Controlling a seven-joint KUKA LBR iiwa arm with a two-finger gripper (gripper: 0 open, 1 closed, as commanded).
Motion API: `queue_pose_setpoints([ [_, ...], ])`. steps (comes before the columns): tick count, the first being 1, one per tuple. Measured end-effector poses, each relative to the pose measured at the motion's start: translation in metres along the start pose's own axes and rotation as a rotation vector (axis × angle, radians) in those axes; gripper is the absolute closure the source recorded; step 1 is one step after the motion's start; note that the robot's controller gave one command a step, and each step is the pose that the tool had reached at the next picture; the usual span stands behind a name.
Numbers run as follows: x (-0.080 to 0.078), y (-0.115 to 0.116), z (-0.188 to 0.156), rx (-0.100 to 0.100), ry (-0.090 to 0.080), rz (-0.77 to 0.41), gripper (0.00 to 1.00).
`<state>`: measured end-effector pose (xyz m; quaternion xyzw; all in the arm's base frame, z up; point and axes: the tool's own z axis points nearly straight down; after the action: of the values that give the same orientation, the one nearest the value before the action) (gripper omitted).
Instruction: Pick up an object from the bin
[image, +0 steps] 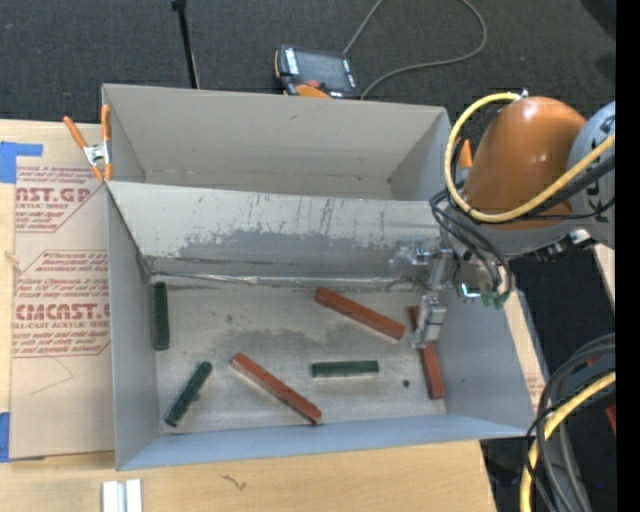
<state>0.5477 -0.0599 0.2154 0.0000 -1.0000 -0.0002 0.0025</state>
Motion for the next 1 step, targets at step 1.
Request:
queue_pose_setpoints([
  [1,0.0291,0.0166,0.1501,-0.001,0.002,-0.017,0.00],
])
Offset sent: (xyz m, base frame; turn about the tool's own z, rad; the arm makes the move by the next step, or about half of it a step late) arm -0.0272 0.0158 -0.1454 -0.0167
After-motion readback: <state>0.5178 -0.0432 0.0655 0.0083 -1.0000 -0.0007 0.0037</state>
